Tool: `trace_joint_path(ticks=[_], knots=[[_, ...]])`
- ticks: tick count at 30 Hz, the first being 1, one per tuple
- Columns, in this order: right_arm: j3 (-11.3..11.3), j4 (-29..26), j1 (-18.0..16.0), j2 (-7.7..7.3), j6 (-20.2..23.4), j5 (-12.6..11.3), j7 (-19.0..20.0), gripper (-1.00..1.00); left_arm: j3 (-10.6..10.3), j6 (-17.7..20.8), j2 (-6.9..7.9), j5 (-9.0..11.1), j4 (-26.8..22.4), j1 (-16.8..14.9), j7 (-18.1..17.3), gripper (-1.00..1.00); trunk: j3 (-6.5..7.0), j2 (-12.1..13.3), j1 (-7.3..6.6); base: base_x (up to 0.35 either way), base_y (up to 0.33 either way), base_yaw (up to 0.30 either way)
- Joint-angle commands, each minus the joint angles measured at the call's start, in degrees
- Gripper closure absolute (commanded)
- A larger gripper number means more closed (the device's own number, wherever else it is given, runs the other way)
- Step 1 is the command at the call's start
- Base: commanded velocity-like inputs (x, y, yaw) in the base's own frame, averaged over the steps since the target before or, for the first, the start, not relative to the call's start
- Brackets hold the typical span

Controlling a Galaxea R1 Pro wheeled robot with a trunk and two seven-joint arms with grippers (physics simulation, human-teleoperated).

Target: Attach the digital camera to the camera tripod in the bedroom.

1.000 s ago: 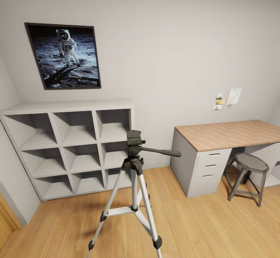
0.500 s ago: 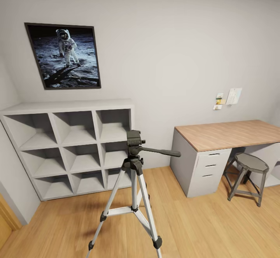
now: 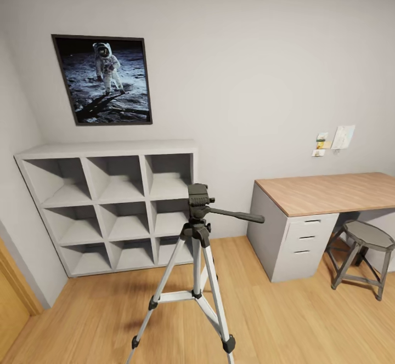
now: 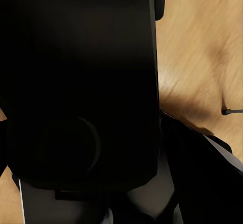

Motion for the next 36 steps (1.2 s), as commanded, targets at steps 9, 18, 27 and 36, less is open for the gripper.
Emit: trace_joint_path(ticks=[9, 18, 27, 36], knots=[[-0.43, 0.17, -0.06, -0.22, -0.38, 0.55, 0.06, -1.00, -0.47, 0.17, -0.03, 0.50, -0.01, -0.02, -0.13, 1.00, -0.02, -0.04, 0.02, 0.000, -0.045, 0.008], [-0.43, 0.17, -0.06, -0.36, -0.32, 0.50, 0.06, -1.00, -0.47, 0.17, -0.01, 0.49, -0.01, -0.02, -0.13, 1.00, -0.02, -0.04, 0.02, 0.000, -0.115, 0.000], [-0.43, 0.17, -0.06, -0.43, -0.39, 0.51, 0.10, -1.00, -0.47, 0.17, 0.01, 0.49, -0.01, 0.01, -0.13, 1.00, -0.02, -0.04, 0.02, 0.000, -0.006, 0.000], [-0.43, 0.17, -0.06, -0.03, -0.05, 0.50, 0.14, -1.00, -0.47, 0.17, 0.07, 0.52, -0.01, -0.02, -0.13, 1.00, -0.02, -0.04, 0.02, 0.000, 0.000, 0.000]])
